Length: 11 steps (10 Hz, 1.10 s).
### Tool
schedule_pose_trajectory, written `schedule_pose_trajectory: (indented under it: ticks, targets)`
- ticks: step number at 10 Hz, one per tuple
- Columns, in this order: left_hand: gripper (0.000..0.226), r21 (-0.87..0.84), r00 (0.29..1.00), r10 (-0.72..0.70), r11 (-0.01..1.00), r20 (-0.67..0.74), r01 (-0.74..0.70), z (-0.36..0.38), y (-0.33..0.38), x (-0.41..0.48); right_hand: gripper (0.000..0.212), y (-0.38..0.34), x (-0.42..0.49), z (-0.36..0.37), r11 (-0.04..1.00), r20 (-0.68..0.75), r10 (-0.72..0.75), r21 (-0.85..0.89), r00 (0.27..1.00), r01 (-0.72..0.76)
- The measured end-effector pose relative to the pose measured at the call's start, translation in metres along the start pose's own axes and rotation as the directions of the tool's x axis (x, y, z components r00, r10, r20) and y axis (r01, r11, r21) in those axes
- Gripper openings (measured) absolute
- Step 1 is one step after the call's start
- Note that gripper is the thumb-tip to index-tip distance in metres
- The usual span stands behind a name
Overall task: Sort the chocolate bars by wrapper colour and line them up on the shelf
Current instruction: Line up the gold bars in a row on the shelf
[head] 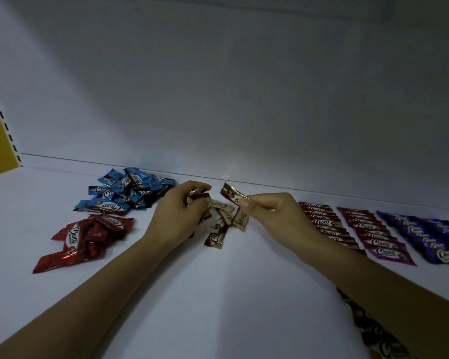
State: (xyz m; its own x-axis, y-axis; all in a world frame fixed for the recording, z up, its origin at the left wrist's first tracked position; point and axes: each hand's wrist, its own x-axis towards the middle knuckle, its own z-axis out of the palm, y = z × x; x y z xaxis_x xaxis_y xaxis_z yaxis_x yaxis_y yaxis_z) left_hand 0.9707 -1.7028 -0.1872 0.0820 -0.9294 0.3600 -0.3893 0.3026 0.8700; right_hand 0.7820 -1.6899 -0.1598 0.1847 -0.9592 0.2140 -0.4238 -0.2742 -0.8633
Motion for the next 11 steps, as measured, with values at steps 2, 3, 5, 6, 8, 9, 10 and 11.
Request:
schedule_pose_trajectory:
  ticks: [2, 3, 5, 6, 8, 9, 10, 11]
  targets:
    - [0.028, -0.036, 0.997, 0.068, 0.997, -0.034, -0.069, -0.007, 0.019, -0.007, 0.002, -0.018, -0.032, -0.029, 0.995, 0.139, -0.043, 0.099, 0.989, 0.029]
    - [0.03, 0.088, 0.984, 0.177, 0.98, 0.032, -0.18, -0.001, 0.032, -0.023, 0.007, -0.024, -0.051, -0.047, 0.992, 0.09, -0.112, 0.067, 0.99, 0.106]
    - [0.02, 0.128, 0.944, 0.277, 0.945, 0.177, -0.301, 0.019, 0.05, -0.059, 0.006, -0.01, -0.096, -0.077, 0.998, 0.022, -0.005, 0.061, 1.0, 0.004]
    - [0.026, 0.1, 0.933, 0.306, 0.939, 0.192, -0.328, 0.022, 0.053, -0.067, 0.008, -0.005, -0.114, -0.095, 0.997, 0.012, 0.023, 0.07, 1.0, -0.023]
    - [0.022, 0.168, 0.893, 0.357, 0.896, 0.275, -0.411, 0.027, 0.058, -0.065, 0.013, 0.004, -0.155, -0.135, 0.921, 0.022, -0.074, -0.383, 0.997, 0.077]
    - [0.022, 0.152, 0.866, 0.371, 0.886, 0.335, -0.438, 0.033, 0.055, -0.071, 0.018, 0.013, -0.179, -0.143, 0.867, 0.047, -0.06, -0.493, 0.997, 0.075]
    - [0.027, 0.146, 0.833, 0.401, 0.864, 0.381, -0.482, 0.039, 0.051, -0.077, 0.014, 0.021, -0.183, -0.141, 0.872, 0.138, 0.021, -0.488, 0.99, 0.049]
    - [0.03, 0.143, 0.782, 0.42, 0.834, 0.461, -0.532, 0.042, 0.052, -0.078, 0.011, 0.034, -0.192, -0.132, 0.89, 0.09, -0.044, -0.45, 0.995, 0.08]
